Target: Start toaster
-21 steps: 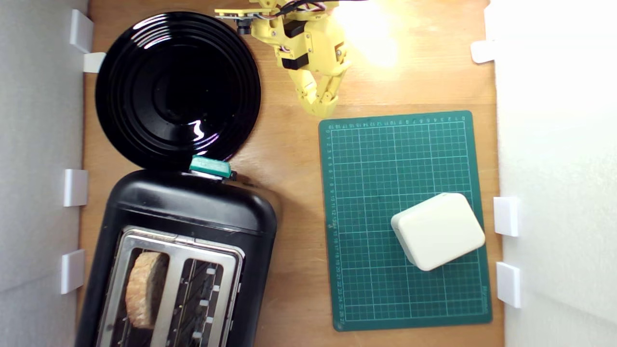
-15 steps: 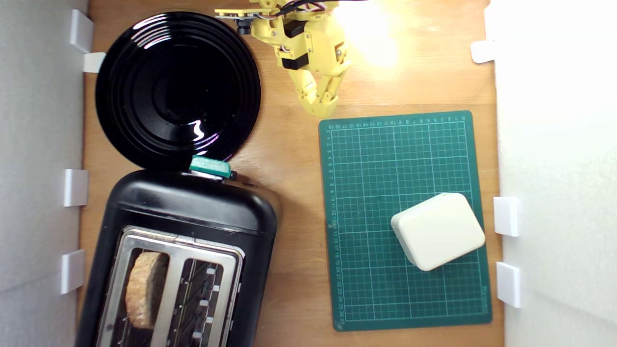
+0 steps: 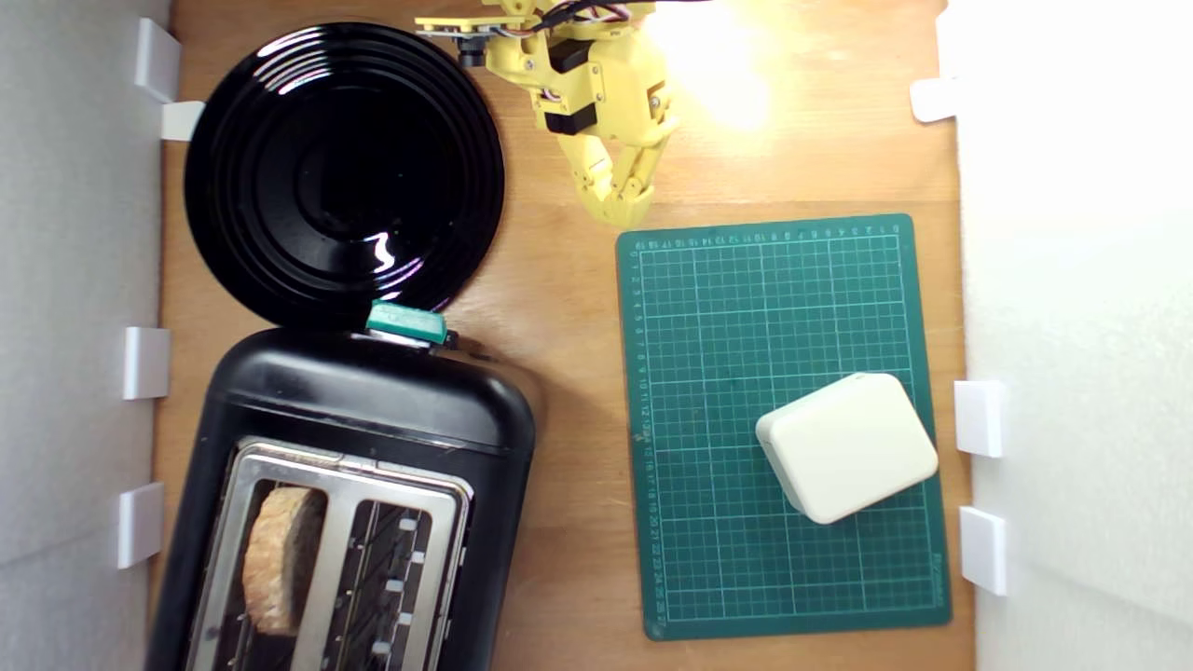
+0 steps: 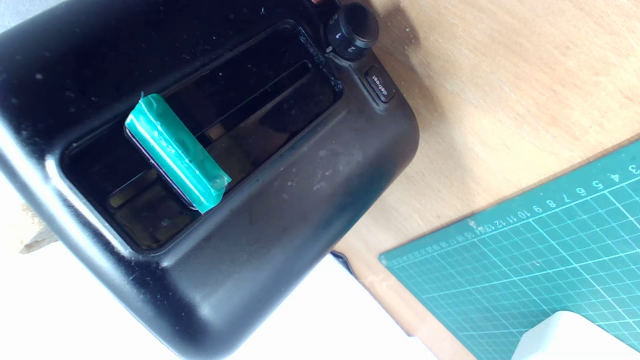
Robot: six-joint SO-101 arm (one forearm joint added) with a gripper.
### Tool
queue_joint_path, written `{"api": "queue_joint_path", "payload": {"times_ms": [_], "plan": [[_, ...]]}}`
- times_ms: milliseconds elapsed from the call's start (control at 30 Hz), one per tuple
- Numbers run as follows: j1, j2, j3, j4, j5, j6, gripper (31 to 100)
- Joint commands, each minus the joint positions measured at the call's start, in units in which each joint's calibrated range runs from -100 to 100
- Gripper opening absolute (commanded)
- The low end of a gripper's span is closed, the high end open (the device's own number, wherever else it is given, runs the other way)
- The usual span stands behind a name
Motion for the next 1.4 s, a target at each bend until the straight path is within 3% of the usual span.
{"api": "queue_joint_path", "payload": {"times_ms": [0, 1367], "plan": [[-0.3, -0.2, 0.3, 0.6, 0.4, 0.0, 31.5], [0.0, -0.3, 0.3, 0.6, 0.4, 0.0, 31.5]]}}
